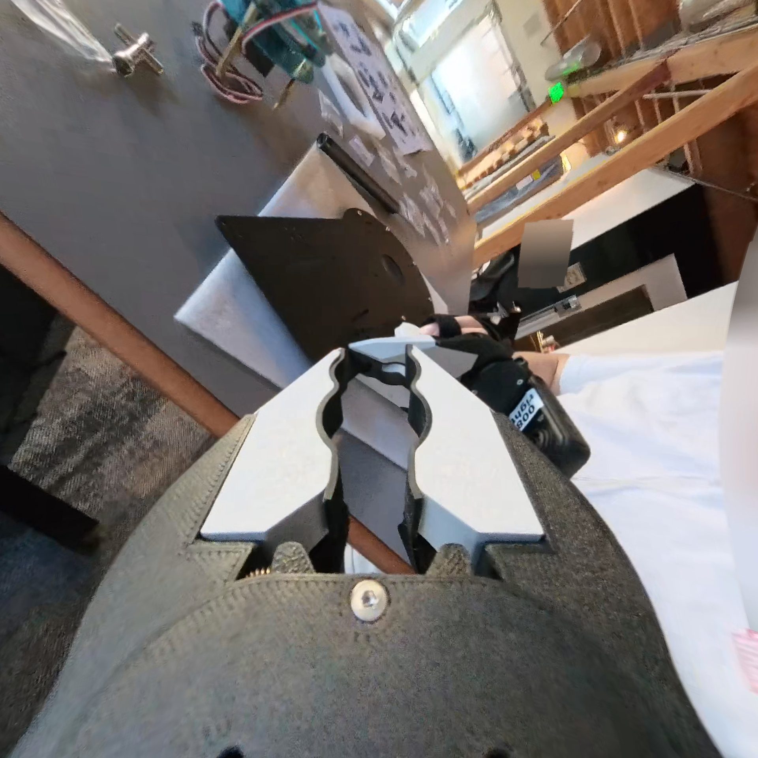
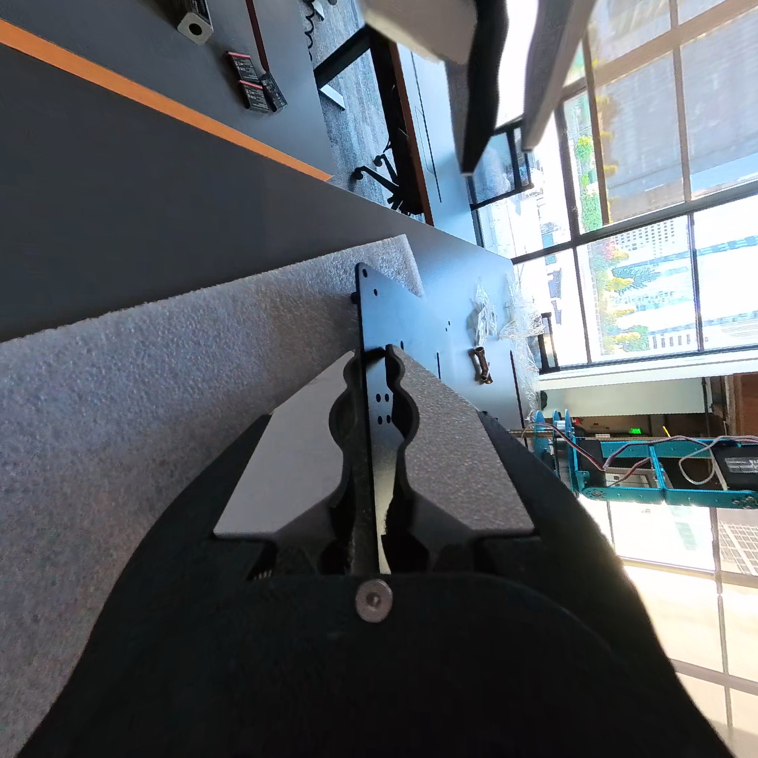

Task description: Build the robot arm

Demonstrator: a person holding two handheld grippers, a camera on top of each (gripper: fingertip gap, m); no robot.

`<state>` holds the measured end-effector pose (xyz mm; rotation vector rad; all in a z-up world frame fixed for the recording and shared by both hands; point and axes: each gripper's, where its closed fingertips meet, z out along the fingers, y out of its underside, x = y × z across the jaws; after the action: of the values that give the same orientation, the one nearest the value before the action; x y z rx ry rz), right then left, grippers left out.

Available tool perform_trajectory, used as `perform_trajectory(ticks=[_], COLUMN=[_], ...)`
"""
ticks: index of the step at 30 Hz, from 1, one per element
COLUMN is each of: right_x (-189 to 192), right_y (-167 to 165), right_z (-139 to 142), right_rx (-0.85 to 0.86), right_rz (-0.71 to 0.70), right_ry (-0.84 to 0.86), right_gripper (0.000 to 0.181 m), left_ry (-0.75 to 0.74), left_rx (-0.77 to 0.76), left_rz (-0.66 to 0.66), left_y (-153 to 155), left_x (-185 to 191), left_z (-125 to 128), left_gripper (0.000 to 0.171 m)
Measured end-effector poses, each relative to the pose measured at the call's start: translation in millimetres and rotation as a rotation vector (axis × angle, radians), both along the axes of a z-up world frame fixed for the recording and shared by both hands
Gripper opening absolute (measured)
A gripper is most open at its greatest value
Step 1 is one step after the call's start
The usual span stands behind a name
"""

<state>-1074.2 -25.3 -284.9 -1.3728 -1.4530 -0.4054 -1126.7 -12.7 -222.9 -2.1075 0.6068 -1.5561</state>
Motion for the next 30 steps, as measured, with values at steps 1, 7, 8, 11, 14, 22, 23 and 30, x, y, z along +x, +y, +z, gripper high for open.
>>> perform_trajectory(ticks=[1, 7, 8, 11, 14, 22, 23, 30], right_x=[0, 1, 1, 1, 1, 2, 2, 3], right_y=[0, 0, 0, 0, 0, -1, -1, -1], right_z=[0, 0, 0, 0, 1, 1, 1, 1], right_rx=[-0.003, -0.019, -0.021, -0.025, -0.034, -0.057, -0.061, -0.070], right_rz=[0.000, 0.001, 0.001, 0.000, 0.000, 0.001, 0.001, 0.002], right_ry=[0.001, 0.017, 0.019, 0.024, 0.033, 0.052, 0.055, 0.060], right_gripper=[0.009, 0.009, 0.009, 0.009, 0.010, 0.010, 0.010, 0.010], left_ry=[-0.023, -0.140, -0.112, -0.085, -0.051, -0.069, -0.068, -0.095], left_rx=[0.018, -0.145, -0.156, -0.161, -0.111, -0.153, -0.160, -0.183], left_rz=[0.022, 0.154, 0.177, 0.181, 0.210, 0.222, 0.224, 0.220], left_y=[-6, -15, -15, -22, -23, -22, -21, -21], left_x=[2, 9, 8, 14, 16, 22, 22, 24], left_z=[-2, -24, -31, -38, -39, -44, -46, -48], left_gripper=[0.024, 0.008, 0.009, 0.011, 0.011, 0.008, 0.008, 0.000])
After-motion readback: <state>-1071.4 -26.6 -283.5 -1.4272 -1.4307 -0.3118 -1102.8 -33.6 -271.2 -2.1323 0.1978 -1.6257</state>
